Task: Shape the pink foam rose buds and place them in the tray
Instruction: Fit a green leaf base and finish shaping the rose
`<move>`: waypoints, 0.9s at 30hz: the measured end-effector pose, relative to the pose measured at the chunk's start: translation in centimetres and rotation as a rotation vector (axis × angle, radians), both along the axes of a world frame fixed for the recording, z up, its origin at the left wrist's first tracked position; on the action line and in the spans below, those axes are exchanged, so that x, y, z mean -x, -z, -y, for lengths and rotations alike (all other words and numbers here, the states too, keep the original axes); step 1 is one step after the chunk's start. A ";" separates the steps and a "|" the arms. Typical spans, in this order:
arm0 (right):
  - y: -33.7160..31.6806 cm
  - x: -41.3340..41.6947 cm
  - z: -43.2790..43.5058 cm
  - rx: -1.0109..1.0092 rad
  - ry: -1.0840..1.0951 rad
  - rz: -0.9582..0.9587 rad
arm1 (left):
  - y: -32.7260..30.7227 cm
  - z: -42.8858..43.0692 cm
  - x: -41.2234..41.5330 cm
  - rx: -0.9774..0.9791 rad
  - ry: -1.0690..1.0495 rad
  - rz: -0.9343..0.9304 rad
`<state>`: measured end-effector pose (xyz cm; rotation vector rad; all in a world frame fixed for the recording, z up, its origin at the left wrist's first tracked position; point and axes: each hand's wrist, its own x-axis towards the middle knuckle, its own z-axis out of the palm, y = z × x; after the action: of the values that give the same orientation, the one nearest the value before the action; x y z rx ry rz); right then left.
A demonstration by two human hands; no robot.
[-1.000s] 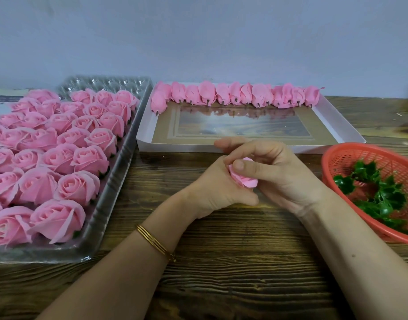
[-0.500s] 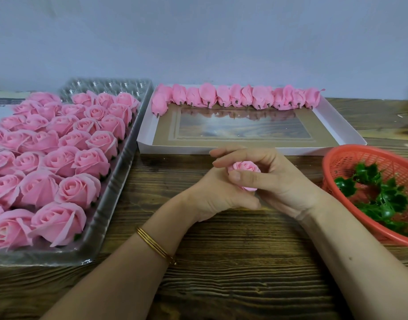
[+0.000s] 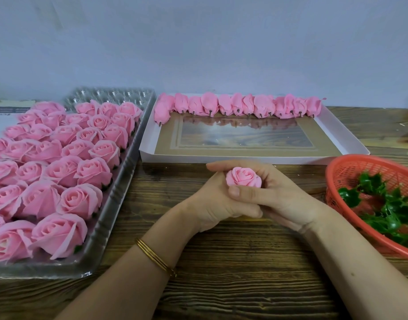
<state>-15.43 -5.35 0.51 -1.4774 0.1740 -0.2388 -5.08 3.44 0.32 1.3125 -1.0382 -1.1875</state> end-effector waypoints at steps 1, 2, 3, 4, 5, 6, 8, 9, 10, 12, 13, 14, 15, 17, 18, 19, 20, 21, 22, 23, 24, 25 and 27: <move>0.0 0.0 0.0 -0.009 0.000 0.001 | 0.1 0.1 0.0 0.003 0.003 0.002; 0.0 0.0 0.1 -0.030 0.000 0.005 | 0.1 0.1 0.0 0.012 0.001 0.005; 0.0 0.0 0.1 -0.070 -0.002 0.012 | 0.1 0.1 0.1 0.024 -0.007 0.013; -0.1 0.0 0.2 -0.125 -0.004 0.022 | 0.2 0.2 0.1 0.036 -0.016 0.013; -0.2 0.0 0.2 -0.186 -0.002 0.030 | 0.3 0.2 0.0 0.045 -0.012 0.010; -0.3 -0.1 0.3 -0.237 0.006 0.042 | 0.4 0.2 0.0 0.055 0.002 0.004; -0.4 -0.1 0.4 -0.290 0.042 0.073 | 0.7 0.3 -0.2 0.075 0.037 -0.012; -0.3 -0.2 0.5 -0.303 0.058 0.077 | 0.7 0.3 -0.3 0.073 0.047 -0.014; -0.3 -0.2 0.5 -0.312 0.070 0.073 | 0.8 0.4 -0.4 0.076 0.054 -0.013; -0.1 -0.2 0.5 -0.315 0.071 0.066 | 0.8 0.4 -0.4 0.094 0.068 -0.024; 0.0 -0.2 0.5 -0.318 0.064 0.068 | 0.8 0.4 -0.4 0.098 0.068 -0.021; -0.1 -0.2 0.5 -0.326 0.056 0.075 | 0.8 0.4 -0.4 0.102 0.064 -0.018; -0.1 -0.2 0.5 -0.339 0.047 0.083 | 0.9 0.4 -0.4 0.103 0.065 -0.023; -0.2 -0.1 0.6 -0.382 0.030 0.098 | 0.9 0.4 -0.5 0.105 0.065 -0.033; -0.2 -0.1 0.7 -0.403 0.023 0.105 | 1.0 0.5 -0.5 0.107 0.065 -0.038; -0.2 0.0 0.7 -0.419 0.016 0.110 | 1.0 0.5 -0.5 0.109 0.065 -0.041; -0.2 0.0 0.7 -0.428 0.011 0.112 | 1.1 0.5 -0.6 0.114 0.065 -0.044; -0.2 0.0 0.7 -0.431 0.011 0.110 | 1.1 0.5 -0.6 0.117 0.063 -0.047; -0.2 0.1 0.7 -0.429 0.017 0.107 | 1.1 0.5 -0.6 0.118 0.062 -0.051; -0.2 0.1 0.7 -0.431 0.026 0.103 | 1.2 0.5 -0.6 0.119 0.063 -0.054; -0.2 0.1 0.7 -0.436 0.032 0.100 | 1.2 0.5 -0.7 0.122 0.063 -0.059; -0.2 0.1 0.7 -0.440 0.033 0.102 | 1.1 0.5 -0.7 0.125 0.063 -0.064; -0.2 0.1 0.7 -0.437 0.038 0.108 | 1.0 0.5 -0.7 0.131 0.065 -0.078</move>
<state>-15.52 -6.09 0.72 -1.0255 0.1559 -0.2903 -4.39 2.91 -0.66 1.1298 -1.0897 -1.1894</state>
